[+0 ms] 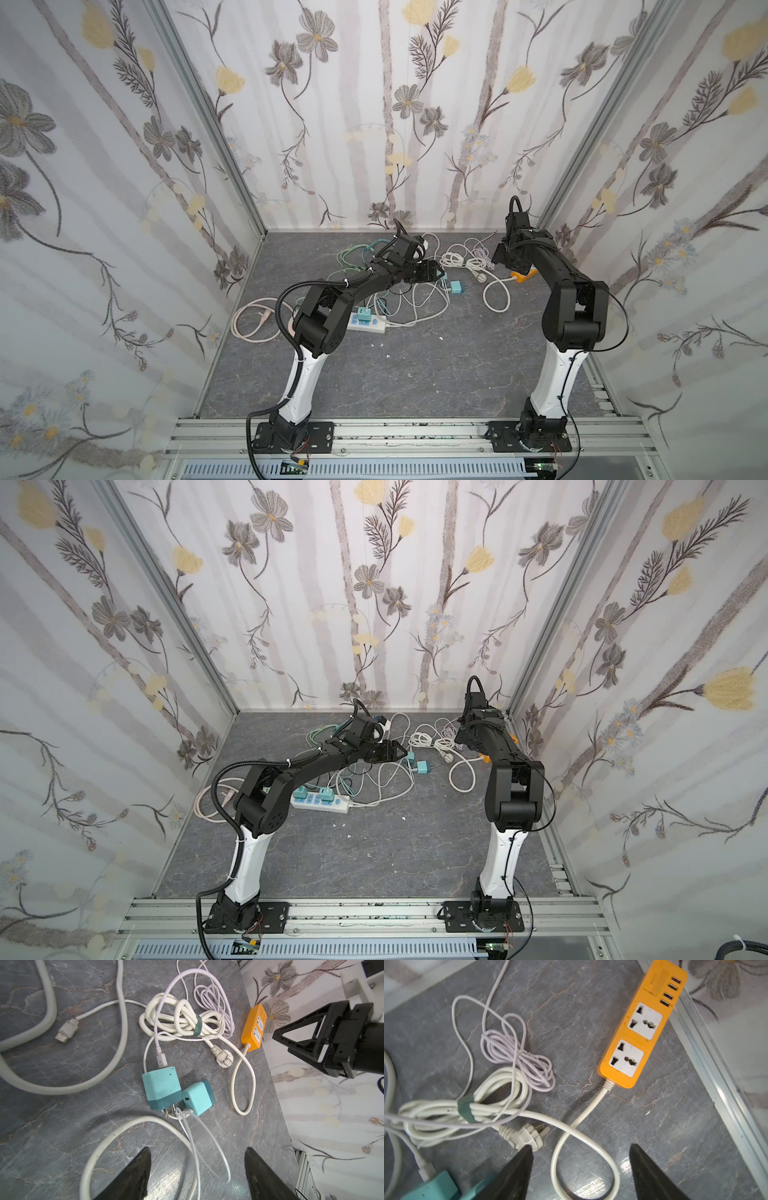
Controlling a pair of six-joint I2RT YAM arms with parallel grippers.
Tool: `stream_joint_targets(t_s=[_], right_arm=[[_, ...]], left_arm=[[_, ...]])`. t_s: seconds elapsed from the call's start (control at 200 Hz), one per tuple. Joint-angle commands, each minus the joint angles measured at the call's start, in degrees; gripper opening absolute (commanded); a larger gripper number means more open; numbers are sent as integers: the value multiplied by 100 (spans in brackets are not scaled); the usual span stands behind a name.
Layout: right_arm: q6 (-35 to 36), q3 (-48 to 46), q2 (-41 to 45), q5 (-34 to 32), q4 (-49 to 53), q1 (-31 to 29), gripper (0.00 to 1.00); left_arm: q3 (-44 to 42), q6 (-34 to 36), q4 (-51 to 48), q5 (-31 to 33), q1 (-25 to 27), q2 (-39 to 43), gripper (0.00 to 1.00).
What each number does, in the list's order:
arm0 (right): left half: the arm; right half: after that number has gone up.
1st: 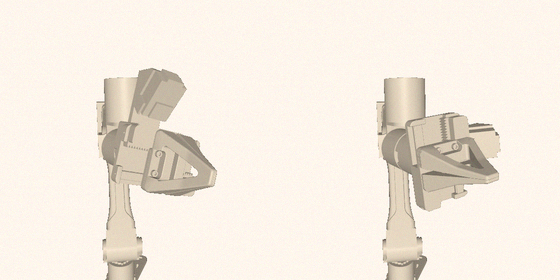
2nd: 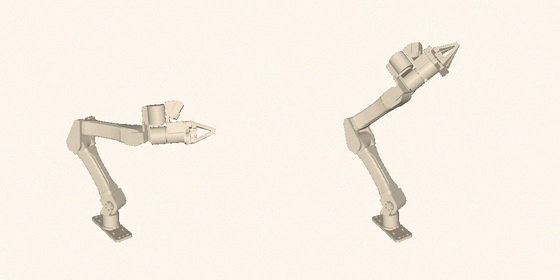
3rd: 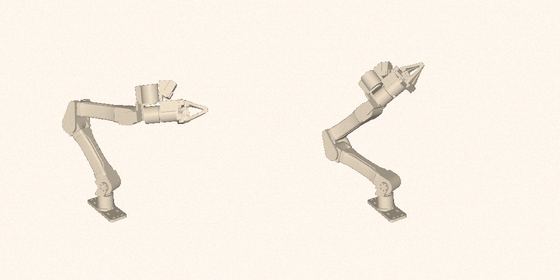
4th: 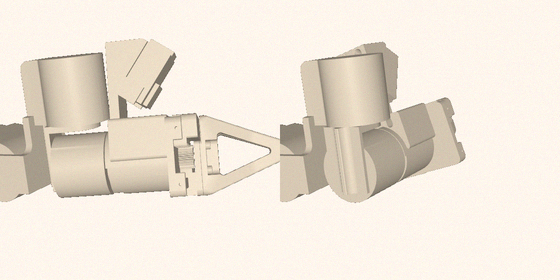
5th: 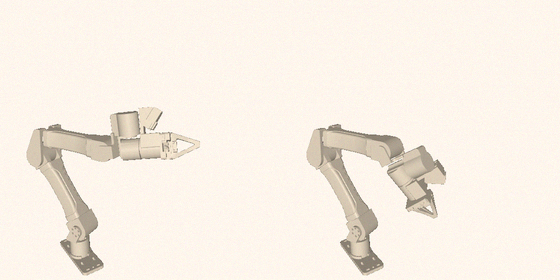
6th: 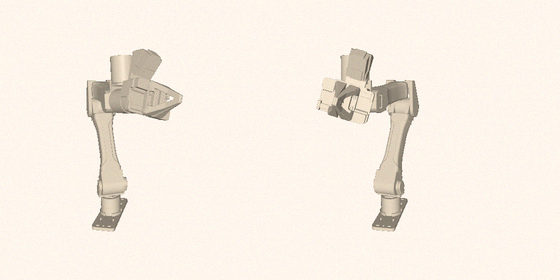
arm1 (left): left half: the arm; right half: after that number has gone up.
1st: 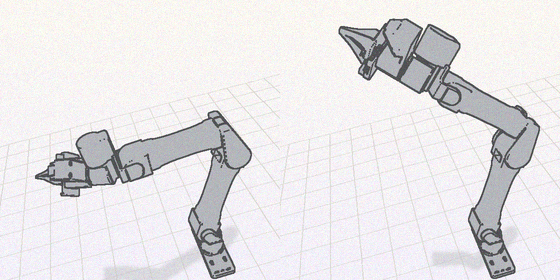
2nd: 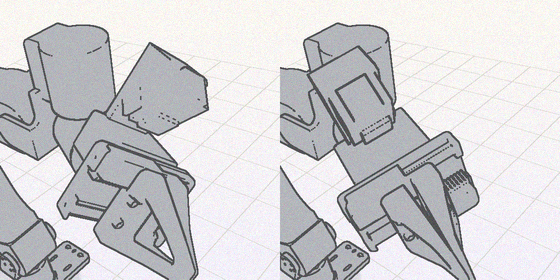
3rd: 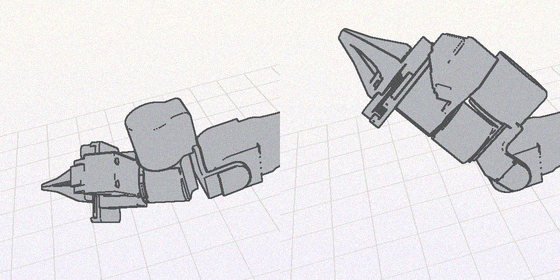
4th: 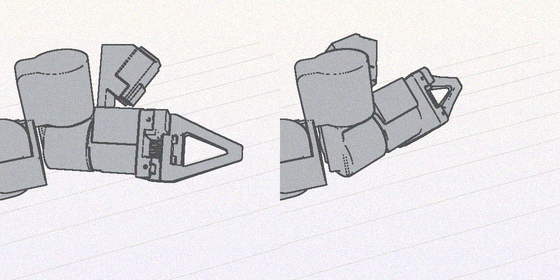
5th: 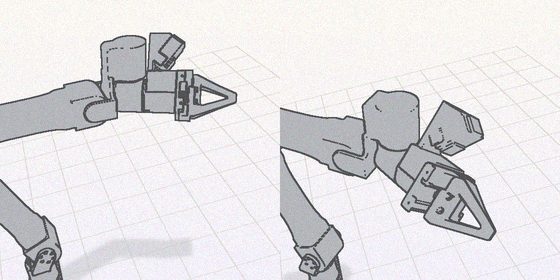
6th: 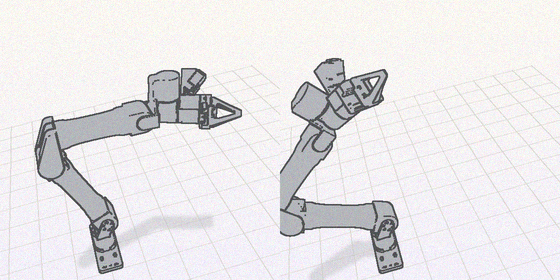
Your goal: Insert the plug
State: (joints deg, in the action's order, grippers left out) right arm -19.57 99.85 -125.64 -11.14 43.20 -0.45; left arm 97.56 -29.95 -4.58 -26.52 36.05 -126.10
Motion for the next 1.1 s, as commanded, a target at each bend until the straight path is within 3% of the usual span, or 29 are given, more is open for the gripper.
stream_joint_targets(t_s=[0.0,0.08,0.125,0.325,0.59,0.71,0.839,0.984,1.094], right_arm=[[1554,76,-186,320,80,-1,83],[1606,228,-381,232,195,35,87],[1614,475,-560,295,454,51,99],[1433,1542,-1421,866,1865,24,95],[1152,1698,-1929,997,2530,-26,89],[1027,1694,-1990,854,2623,-34,75],[990,1597,-1874,786,2516,-56,39],[925,801,-1073,845,1919,-139,1],[634,-275,-116,920,1353,-181,0]], left_arm=[[108,-58,53,68,-8,-79,75],[110,-43,27,118,-10,-81,78],[97,-16,28,137,-8,-72,79],[132,7,-12,206,-11,-131,83],[211,116,-130,303,-7,-186,84],[211,148,-167,365,-11,-182,85],[204,159,-187,405,-3,-165,85],[18,295,-210,532,1,25,89],[-200,394,-207,611,23,258,96]])
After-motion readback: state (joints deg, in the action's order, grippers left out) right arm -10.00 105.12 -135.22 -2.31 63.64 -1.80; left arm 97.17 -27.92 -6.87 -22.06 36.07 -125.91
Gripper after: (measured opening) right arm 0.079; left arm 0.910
